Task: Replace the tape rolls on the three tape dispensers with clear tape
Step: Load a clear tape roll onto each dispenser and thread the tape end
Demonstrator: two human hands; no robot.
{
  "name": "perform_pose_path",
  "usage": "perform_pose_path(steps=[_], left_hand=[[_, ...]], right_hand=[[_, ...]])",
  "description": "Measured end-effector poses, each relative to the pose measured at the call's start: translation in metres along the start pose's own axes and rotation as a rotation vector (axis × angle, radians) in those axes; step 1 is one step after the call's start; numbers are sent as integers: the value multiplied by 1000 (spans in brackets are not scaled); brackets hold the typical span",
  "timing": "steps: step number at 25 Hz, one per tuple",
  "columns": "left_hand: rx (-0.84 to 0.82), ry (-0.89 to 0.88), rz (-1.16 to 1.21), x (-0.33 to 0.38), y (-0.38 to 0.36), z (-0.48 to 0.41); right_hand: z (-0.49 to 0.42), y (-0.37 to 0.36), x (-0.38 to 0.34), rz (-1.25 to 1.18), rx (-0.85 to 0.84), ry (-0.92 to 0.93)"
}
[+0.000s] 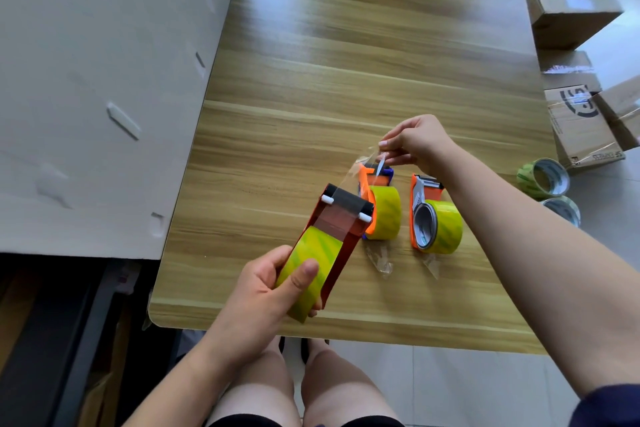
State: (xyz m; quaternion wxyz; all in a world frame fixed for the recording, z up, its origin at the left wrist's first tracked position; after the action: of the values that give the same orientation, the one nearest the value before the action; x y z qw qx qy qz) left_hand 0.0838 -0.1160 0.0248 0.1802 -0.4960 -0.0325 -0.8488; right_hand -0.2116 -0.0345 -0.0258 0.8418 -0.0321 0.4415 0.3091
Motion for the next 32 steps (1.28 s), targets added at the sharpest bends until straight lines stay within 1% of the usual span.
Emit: perform_pose_path(steps=[2, 7, 9, 12, 13, 16, 17, 21, 25, 28, 32], left_hand=[[11, -9, 10, 1, -1, 1], [-162, -32, 88, 6, 3, 16], [-130, -19, 114, 8, 2, 17], [-13, -23, 70, 9, 2, 17], [-6, -30, 80, 10, 3, 19], [-92, -60, 151, 14, 7, 27], [-89, -59, 154, 14, 9, 28], [33, -63, 77, 15, 17, 27], [27, -114, 167, 23, 31, 30], [89, -172, 146, 35, 33, 20], [139, -308, 232, 83, 36, -2]], right_hand=[[-2, -1, -4, -15, -3, 15], [-1, 14, -6, -94, 48, 20], [0, 16, -3, -111, 60, 20], [-2, 12, -9, -120, 74, 54], [-4, 13, -12, -128, 93, 61], [-8, 23, -20, -109, 149, 86], [-9, 25, -21, -93, 153, 90], [-15, 34, -30, -72, 192, 95], [-21, 54, -40, -61, 267, 122], [-19, 53, -24, 2, 267, 88], [-6, 24, 2, 112, 118, 19]])
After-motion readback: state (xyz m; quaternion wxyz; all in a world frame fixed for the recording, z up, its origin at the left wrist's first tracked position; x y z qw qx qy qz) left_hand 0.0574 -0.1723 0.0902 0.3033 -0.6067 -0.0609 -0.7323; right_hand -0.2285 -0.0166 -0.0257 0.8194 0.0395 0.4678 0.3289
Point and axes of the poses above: each hand's wrist, its own z-axis away from the middle knuckle, its own y-axis out of the back of the hand, x = y × z, the point moved 3 cm from there along -z, towards the middle knuckle, and after that the axes turned 9 degrees about -z, right-handed, at the moved point
